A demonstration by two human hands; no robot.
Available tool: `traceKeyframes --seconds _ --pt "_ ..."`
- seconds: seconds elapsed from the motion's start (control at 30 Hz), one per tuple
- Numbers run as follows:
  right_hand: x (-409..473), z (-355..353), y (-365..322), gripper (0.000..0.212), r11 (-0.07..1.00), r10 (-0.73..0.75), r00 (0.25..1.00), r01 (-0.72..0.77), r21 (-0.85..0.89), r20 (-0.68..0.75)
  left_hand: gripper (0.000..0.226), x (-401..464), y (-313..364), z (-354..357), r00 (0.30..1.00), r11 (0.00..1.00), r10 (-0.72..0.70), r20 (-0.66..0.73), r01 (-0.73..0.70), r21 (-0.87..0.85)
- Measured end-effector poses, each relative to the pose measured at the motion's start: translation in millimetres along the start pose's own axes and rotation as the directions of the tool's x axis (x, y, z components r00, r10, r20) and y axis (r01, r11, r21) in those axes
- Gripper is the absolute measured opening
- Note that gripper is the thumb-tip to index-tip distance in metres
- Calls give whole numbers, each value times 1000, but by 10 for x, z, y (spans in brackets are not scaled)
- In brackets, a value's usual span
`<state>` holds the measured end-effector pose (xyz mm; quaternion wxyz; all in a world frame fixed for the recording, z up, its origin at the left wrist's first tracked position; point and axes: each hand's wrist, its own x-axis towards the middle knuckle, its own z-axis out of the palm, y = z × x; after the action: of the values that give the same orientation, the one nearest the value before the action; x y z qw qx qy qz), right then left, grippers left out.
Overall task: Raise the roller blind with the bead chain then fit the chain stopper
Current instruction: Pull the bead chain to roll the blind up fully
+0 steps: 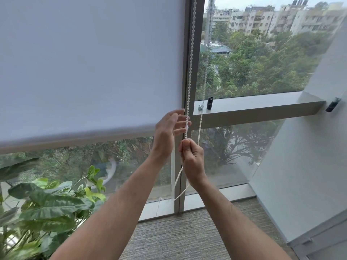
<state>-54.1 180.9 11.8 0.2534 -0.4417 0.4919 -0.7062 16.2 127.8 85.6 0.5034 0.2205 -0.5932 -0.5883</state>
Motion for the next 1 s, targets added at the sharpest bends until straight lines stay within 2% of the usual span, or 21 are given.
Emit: traceKeyframes --seconds 0.13,0.37,0.53,0.6,0.7,0.77,0.83,1.0 --pt "-179 -24 183 37 997 72 997 -72 2 26 36 119 343 148 987 992 113 110 -106 -70" --pt "-217 -40 234 37 997 74 996 -75 4 56 37 145 391 315 977 973 183 108 -164 -159" --pt "-152 -162 182 39 973 174 960 -202 111 220 38 109 392 346 972 970 218 82 -207 -125" --pt "-110 -198 142 45 971 221 937 -236 23 271 38 92 384 342 972 970 219 79 -209 -121" --pt "-8 -236 107 63 950 298 931 -269 -156 212 37 51 326 307 972 973 224 72 -219 -73" --pt "84 -249 31 64 957 272 950 -251 -148 150 36 0 242 268 975 977 214 62 -212 -34" --pt "193 -256 -89 60 977 211 971 -207 -45 113 34 -67 135 231 981 983 185 53 -185 -11" --pt "429 -195 -466 49 988 87 991 -99 122 103 35 -216 -151 177 992 992 122 23 -122 10"
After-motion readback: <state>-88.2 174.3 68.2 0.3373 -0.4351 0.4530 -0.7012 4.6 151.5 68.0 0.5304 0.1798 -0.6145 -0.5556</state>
